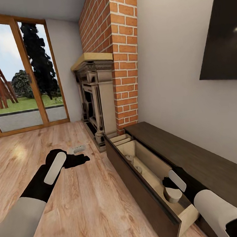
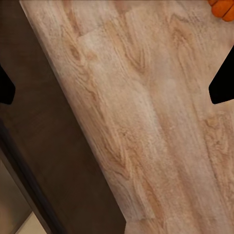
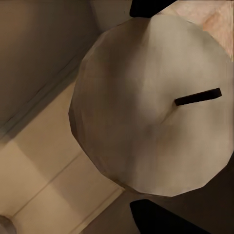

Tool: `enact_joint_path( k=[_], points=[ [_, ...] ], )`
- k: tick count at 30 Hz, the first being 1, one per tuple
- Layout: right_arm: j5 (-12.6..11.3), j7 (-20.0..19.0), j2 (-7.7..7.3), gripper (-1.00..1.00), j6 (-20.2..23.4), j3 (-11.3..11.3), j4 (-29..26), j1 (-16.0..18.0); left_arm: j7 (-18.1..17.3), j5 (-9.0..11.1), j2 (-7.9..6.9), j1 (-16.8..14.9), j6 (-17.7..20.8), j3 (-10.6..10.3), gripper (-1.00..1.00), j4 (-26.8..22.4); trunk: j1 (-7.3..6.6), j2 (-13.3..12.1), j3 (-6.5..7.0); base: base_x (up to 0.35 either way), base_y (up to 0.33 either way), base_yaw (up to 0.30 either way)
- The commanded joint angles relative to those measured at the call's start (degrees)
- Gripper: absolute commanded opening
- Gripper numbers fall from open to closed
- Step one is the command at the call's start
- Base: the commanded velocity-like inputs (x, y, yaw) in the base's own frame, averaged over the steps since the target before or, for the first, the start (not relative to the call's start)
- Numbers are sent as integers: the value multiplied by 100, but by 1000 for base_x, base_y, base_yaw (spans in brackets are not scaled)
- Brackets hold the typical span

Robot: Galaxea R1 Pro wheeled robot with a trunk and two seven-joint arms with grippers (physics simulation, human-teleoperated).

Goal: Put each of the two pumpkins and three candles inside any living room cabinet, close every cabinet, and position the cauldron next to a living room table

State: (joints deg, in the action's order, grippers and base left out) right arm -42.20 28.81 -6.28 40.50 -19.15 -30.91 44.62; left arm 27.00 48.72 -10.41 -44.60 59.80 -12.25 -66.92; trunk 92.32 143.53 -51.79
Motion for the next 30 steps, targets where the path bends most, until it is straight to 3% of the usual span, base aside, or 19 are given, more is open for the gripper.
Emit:
enact_joint_path(
  k=[1, 6, 10, 17, 30],
  points=[
    [-63, 46, -6, -100, 2, -42, 28, 8, 60, 59, -5, -5, 5, -15, 100, -5, 1, 5, -29, 0, 0, 0],
    [-68, 46, -1, -100, 2, -37, 87, 11, 60, 59, -5, -5, 5, -15, 100, -5, 14, 12, -140, 0, 0, 0],
    [-69, 46, 3, -100, -4, -36, 103, 11, 60, 59, -5, -5, 5, -15, 100, -5, 14, 12, -140, 0, 0, 0],
    [-62, 39, 9, -100, -250, -40, 162, 12, 60, 52, -5, -5, 5, -21, 100, -10, 26, 19, -251, 0, 0, 0],
    [-60, 37, 14, -100, -292, -45, 181, 12, 61, 50, -5, -5, 5, -23, 100, -14, 26, 19, -251, 0, 0, 0]
  ],
)
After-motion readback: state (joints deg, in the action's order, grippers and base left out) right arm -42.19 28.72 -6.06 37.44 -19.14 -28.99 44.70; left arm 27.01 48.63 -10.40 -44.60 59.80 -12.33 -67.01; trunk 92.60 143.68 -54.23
